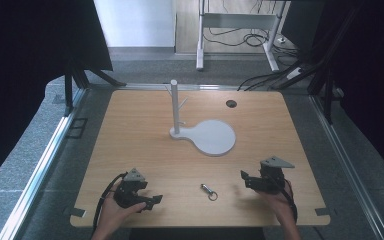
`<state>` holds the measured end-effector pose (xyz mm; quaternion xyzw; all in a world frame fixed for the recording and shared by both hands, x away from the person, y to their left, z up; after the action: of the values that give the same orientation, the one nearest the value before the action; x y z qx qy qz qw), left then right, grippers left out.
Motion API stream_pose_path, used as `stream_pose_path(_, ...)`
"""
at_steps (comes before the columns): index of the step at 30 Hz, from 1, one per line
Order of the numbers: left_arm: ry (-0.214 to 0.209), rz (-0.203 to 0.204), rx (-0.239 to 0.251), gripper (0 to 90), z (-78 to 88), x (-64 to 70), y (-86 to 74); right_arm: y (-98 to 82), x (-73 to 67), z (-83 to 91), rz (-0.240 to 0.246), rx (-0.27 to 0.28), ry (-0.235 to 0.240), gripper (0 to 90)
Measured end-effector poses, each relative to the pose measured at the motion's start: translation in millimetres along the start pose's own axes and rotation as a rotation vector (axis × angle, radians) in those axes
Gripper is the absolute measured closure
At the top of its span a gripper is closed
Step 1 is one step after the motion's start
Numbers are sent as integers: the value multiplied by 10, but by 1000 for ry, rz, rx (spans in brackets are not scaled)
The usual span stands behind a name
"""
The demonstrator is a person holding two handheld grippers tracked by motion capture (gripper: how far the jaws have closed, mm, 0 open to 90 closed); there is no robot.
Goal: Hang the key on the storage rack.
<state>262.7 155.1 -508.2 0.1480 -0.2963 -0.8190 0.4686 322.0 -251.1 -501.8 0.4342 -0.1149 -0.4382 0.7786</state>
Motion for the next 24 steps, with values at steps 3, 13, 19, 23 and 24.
stream_pose_path(3,-2,-3,0,204,-1,7,0,-5,-4,45,10,-1,20,208)
stream_pose_path(13,-1,3,9,204,26,-20,1,14,11,116,-9,-2,12,256)
stream_pose_path(19,-1,4,11,204,30,-24,3,11,41,125,-12,-6,14,276)
stream_pose_path(23,0,5,12,204,32,-23,4,10,50,125,-11,-6,17,287)
stream_pose_path(24,0,4,13,204,34,-22,5,7,47,123,-9,-10,18,295)
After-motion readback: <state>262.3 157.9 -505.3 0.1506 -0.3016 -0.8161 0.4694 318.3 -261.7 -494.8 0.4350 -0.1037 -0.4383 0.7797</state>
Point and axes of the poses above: each handheld gripper's, and its own axes: z roughly backward along the jaws, y roughly out of its top, x roughly to its right, the point moved 3 cm from there along -z, roughly forward along the jaws, and after that the axes turned 15 degrees about y, right-handed, at the moved point
